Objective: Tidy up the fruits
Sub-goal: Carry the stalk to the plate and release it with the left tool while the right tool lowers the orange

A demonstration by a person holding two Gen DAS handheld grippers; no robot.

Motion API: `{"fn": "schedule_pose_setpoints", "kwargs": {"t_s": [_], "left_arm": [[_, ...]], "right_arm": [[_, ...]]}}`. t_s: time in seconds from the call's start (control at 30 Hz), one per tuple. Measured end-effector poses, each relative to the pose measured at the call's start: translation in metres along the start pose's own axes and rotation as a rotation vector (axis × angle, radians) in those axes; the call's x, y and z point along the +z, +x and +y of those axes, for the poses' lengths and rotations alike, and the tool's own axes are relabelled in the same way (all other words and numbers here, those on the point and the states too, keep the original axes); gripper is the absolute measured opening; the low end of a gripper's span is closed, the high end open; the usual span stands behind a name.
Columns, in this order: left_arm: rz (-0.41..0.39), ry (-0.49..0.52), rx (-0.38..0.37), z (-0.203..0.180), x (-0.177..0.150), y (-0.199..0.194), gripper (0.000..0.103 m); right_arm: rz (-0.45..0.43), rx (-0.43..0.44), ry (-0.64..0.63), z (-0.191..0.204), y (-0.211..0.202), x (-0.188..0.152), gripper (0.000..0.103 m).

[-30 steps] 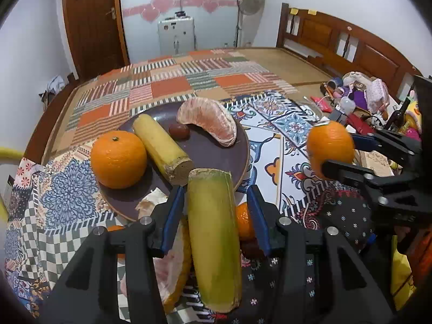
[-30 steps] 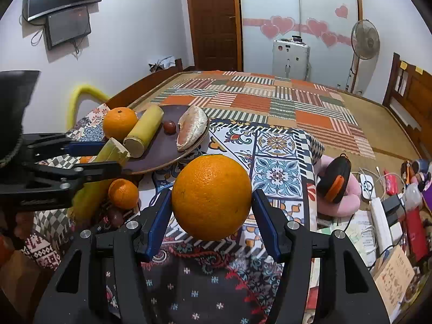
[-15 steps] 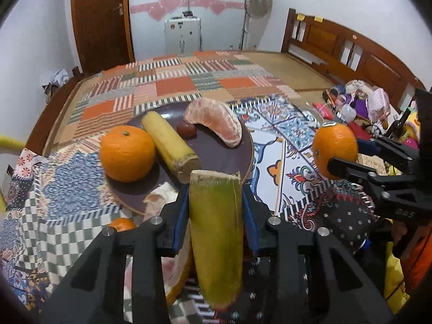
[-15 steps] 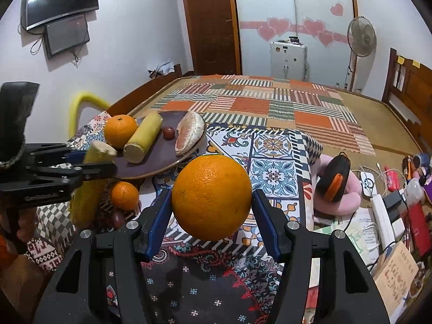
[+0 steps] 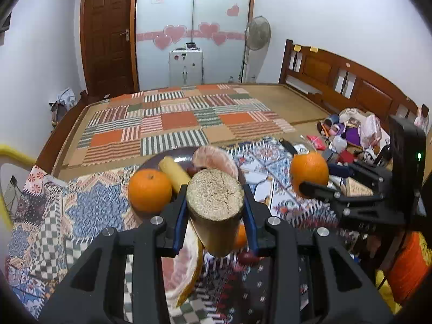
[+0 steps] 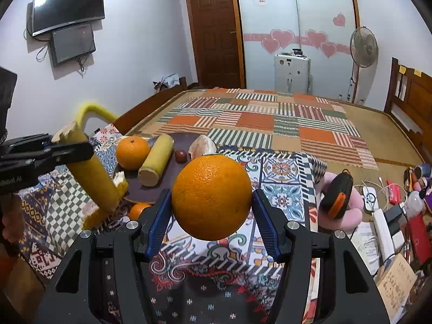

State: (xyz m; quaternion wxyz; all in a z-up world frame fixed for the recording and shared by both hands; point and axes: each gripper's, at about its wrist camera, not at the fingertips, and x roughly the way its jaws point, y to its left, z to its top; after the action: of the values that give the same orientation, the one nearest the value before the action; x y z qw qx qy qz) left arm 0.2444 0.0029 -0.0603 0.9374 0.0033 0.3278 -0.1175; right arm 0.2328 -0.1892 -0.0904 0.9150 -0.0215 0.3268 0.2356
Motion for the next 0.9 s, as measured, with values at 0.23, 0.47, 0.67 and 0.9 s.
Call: {"fn": "schedule_pose_setpoints", "kwargs": {"t_s": [0.23, 0.47, 0.67, 0.9], "left_arm": [[0.005, -0.013, -0.016, -0.004, 0.020, 0.032, 0.036], [0.078, -0.044, -0.034, 0.000, 0.029, 0.081, 0.036], [0.108, -0.082, -0.031, 0.016, 0.036, 0.107, 0.037], [0.125, -0.095, 0.019, 0.032, 0.047, 0.128, 0.039]], "right_arm": [[-0.003, 0.002, 0.003, -0.003, 0.011, 0.010, 0.056], [-0.004, 0.008, -0.007, -0.001, 0.027, 0.019, 0.056], [0.009, 0.014, -0.031, 0.004, 0.041, 0.024, 0.057], [0.025, 0.016, -0.065, 0.013, 0.055, 0.029, 0.057]]}}
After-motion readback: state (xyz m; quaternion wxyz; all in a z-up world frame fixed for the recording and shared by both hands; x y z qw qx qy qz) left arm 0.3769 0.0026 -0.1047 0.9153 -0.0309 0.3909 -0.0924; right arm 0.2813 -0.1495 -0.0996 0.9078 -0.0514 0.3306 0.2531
